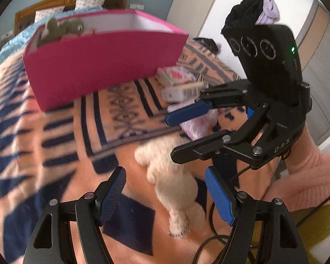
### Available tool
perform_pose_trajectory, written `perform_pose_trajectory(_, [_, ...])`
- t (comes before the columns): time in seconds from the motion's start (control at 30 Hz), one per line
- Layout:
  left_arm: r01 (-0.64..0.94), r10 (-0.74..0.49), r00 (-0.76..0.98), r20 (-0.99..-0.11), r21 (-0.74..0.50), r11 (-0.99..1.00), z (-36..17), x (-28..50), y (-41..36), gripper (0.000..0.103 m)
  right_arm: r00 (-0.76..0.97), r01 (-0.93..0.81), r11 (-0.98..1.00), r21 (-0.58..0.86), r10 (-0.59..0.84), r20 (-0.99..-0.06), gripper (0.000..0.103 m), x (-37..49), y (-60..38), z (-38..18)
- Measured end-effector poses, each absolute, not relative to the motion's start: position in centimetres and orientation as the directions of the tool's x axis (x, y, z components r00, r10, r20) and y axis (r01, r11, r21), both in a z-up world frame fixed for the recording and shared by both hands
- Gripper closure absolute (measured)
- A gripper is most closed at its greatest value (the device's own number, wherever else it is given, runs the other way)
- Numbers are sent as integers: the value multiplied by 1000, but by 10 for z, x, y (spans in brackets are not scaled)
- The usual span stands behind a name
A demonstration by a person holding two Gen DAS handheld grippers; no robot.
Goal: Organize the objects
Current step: 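Grasp the cream teddy with the right gripper and lift it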
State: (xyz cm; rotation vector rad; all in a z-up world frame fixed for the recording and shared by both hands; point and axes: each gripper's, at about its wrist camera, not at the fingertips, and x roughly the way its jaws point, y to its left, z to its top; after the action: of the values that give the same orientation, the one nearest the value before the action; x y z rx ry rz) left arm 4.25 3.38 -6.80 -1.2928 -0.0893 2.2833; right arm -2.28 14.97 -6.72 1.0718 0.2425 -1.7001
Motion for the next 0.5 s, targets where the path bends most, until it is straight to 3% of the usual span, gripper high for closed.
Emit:
perform_pose_trajectory(0.2, [-367,464,-376,-802,-331,-869,-85,51,30,28,-11,859,-402,318,-635,-773,44,-15,140,-81])
perform_pose_trajectory(0.4, [-379,460,-365,-809,-323,-867,-88,54,33,36,5,861,-390,326,-636,-772,44,-13,136,-86])
perform_pose_trajectory(0.47, [-383,466,-361,-808,-327,-864,-89,54,33,39,10,859,-388,335,-641,-768,49,-12,137,-86])
perform_pose_trajectory(0.5, [-382,468,-358,-808,-330,-863,-90,54,33,43,20,856,-385,347,-644,-765,59,-12,137,-87])
